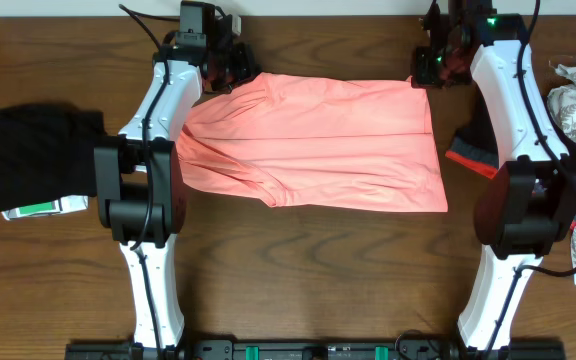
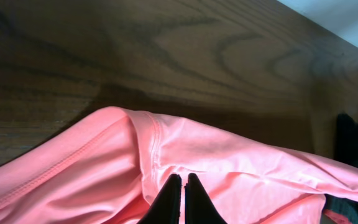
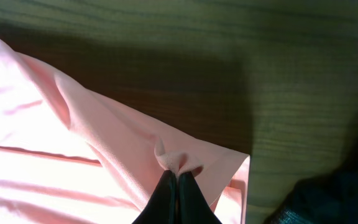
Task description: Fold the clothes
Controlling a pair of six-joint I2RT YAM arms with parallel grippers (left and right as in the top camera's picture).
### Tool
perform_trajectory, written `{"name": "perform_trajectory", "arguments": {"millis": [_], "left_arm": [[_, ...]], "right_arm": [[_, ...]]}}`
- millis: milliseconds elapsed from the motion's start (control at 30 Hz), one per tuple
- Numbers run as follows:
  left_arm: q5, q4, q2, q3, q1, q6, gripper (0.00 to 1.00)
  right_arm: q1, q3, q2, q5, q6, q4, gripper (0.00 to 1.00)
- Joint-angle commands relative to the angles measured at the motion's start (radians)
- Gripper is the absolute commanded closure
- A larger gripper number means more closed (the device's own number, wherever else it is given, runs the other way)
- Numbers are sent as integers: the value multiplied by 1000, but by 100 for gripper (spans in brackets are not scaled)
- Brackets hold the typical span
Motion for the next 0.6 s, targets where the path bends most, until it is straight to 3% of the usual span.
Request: {"name": "perform_trajectory", "arguments": {"millis": [0,33,67,567], "left_arm": [[-10,-3,3,5,5,20,85],[-10,-2,7,2,5,20,77],[-10,-2,10,2,5,19,76],[-10,99,131,0,-12,-56,70]], "right_arm": [[-4,2,-23,9,-19,0,99],[-4,2,-23,9,-19,0,99],[-4,2,-23,9,-19,0,99],[-3,2,-23,8,-18,-1,99]]}}
